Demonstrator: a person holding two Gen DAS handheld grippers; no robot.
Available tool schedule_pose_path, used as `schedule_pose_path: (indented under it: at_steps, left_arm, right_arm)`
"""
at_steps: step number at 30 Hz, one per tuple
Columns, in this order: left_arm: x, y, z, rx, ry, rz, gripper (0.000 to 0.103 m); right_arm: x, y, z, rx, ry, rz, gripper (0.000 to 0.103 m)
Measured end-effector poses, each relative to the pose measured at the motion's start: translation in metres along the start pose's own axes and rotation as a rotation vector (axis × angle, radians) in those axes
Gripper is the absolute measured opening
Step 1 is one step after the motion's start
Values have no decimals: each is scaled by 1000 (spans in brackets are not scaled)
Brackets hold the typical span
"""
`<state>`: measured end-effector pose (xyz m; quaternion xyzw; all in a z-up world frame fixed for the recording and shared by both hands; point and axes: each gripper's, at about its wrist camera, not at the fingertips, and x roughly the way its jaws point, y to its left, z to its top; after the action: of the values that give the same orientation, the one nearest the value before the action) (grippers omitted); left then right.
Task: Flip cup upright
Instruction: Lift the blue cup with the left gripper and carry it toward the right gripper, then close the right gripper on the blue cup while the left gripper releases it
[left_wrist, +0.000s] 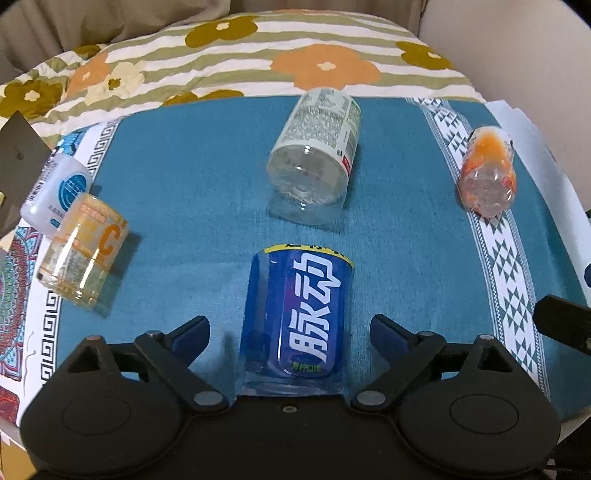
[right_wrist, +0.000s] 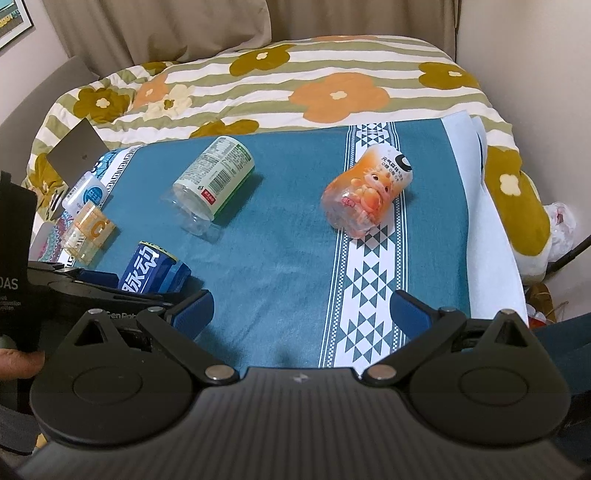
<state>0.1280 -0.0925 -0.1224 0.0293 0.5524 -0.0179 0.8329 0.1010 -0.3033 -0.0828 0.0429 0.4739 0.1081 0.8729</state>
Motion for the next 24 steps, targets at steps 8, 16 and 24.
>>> schedule_pose_path:
  at_steps: [8, 16, 24]
  left_arm:
    - [-46, 24, -13, -21, -84, -17, 103]
    - [-81, 69, -33, -49, -150, -23, 103]
    - [-92, 119, -50, -51, -183, -18, 103]
  right_arm:
    - [-20, 22, 7, -10, -25, -9, 103]
    - [-35, 72, 23, -16, -57, -23, 103]
    - [-21, 119, 44, -3, -1, 5, 103]
